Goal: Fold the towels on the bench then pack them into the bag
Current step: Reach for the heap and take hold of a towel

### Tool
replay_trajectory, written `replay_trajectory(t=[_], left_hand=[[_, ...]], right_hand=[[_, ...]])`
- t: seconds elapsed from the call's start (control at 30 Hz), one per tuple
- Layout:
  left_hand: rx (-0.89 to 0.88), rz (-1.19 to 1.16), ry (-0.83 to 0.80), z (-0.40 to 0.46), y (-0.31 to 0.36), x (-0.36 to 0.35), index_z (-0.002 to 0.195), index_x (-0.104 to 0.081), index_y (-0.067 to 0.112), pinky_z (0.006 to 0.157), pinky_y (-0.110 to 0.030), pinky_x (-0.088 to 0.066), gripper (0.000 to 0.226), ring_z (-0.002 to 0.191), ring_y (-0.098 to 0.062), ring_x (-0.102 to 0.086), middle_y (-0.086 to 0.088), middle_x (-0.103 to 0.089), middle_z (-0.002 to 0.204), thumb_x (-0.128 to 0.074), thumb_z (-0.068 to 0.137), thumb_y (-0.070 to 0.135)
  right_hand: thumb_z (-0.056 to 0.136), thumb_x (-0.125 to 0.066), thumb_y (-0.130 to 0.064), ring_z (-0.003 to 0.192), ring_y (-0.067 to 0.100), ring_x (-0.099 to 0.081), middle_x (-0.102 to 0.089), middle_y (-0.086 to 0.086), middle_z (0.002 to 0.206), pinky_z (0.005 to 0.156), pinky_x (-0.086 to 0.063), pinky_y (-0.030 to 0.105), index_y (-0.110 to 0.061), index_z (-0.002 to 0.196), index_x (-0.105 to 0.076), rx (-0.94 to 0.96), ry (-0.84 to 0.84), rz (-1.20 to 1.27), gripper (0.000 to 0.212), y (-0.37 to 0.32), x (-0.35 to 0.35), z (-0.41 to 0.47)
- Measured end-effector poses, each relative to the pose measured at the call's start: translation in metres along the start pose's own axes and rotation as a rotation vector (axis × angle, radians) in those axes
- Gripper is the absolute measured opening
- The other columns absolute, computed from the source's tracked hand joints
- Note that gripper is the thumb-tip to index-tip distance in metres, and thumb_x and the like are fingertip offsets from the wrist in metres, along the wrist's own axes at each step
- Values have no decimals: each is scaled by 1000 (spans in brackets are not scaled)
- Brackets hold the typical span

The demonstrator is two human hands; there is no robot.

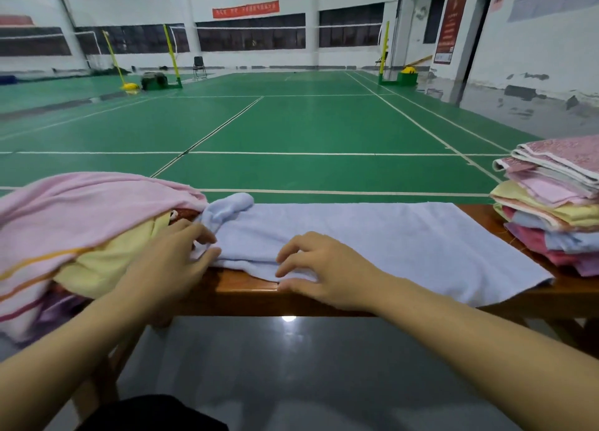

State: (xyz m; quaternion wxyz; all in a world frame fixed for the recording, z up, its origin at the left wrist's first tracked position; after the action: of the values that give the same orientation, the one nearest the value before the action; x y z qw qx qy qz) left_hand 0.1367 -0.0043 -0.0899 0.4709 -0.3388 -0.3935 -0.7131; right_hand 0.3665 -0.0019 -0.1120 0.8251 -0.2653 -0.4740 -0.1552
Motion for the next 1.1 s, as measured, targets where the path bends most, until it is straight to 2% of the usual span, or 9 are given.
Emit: replay_trajectory(t=[0.17, 0.3, 0.53, 0.67, 0.77, 0.83, 0.9, 0.97, 1.1], left_hand=[[256, 184, -143, 22, -55, -1, 117, -68, 16, 76, -34, -43, 39, 95, -29, -64, -11, -71, 108, -72, 87, 41], [296, 262, -241, 40, -59, 7, 89, -74, 24, 65, -30, -41, 22, 73, -22, -60, -2, -68, 78, -65, 91, 43], [364, 330, -202, 70, -79, 49, 57, -67, 12, 60, -30, -47, 44, 62, -25, -61, -5, -65, 59, -60, 88, 42], [347, 578, -153, 70, -77, 62, 76, -58, 12, 66, -32, -44, 20, 67, -26, -59, -10, -63, 76, -57, 89, 26], [246, 743, -47, 64, -47, 59, 103, -58, 8, 68, -35, -37, 16, 92, -36, -64, -18, -65, 103, -55, 88, 11], [113, 647, 53, 64, -14, 49, 108, -59, 8, 70, -37, -37, 21, 99, -39, -59, -20, -59, 107, -53, 88, 10], [-21, 301, -8, 61, 22, 20, 108, -63, 16, 78, -39, -47, 18, 100, -35, -58, -13, -58, 109, -53, 94, 17], [-81, 22, -209, 53, 54, -25, 110, -64, 23, 92, -41, -49, 17, 101, -28, -60, -6, -61, 113, -52, 98, 27], [39, 150, -371, 48, 46, -95, 134, -48, 19, 111, -47, -33, 42, 128, -36, -43, -13, -44, 138, -39, 103, 45]], right_hand=[[89, -72, -49, 98, 17, -57, -66, -2, 102, 90, -49, 38, -25, 112, -75, -173, -9, 95, 34, -9, -29, 45], [90, -71, -46, 89, 13, -54, -64, -3, 94, 84, -51, 40, -27, 106, -76, -238, -24, 65, 25, -9, -38, 57], [94, -72, -27, 101, 10, -62, -69, -3, 106, 97, -47, 30, -17, 96, -77, -73, -221, 348, 12, -32, -37, 46], [94, -73, -21, 114, 7, -66, -73, -9, 119, 106, -46, 26, -16, 102, -78, -124, -517, 573, 11, -49, -40, 34], [100, -64, -30, 110, 7, -68, -76, -8, 112, 101, -51, 28, -17, 109, -79, -240, -380, 634, 22, -31, -21, 44], [102, -59, -33, 99, 15, -70, -78, -3, 102, 92, -53, 36, -17, 104, -80, -373, -85, 546, 27, 9, 3, 52], [102, -57, -36, 98, 16, -67, -77, -3, 104, 90, -51, 37, -20, 100, -79, -466, 80, 278, 27, 53, 24, 52], [103, -53, -40, 115, 16, -61, -71, -2, 121, 99, -46, 36, -21, 112, -75, -564, 54, 52, 31, 96, 35, 44], [105, -37, -54, 148, 21, -31, -34, 0, 162, 120, -26, 43, -30, 151, -42, -691, -275, -237, 52, 150, 25, 9]])
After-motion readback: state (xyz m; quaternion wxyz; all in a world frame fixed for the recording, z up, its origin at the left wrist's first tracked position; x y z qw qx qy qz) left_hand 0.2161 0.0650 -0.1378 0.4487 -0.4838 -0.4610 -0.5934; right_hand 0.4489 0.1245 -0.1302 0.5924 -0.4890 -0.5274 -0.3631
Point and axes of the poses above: each hand's wrist, its own z-axis towards the middle knuckle, its own x-axis out of the back of the hand, y = z × x, the point moved 7 cm from there along z, towards the middle knuckle
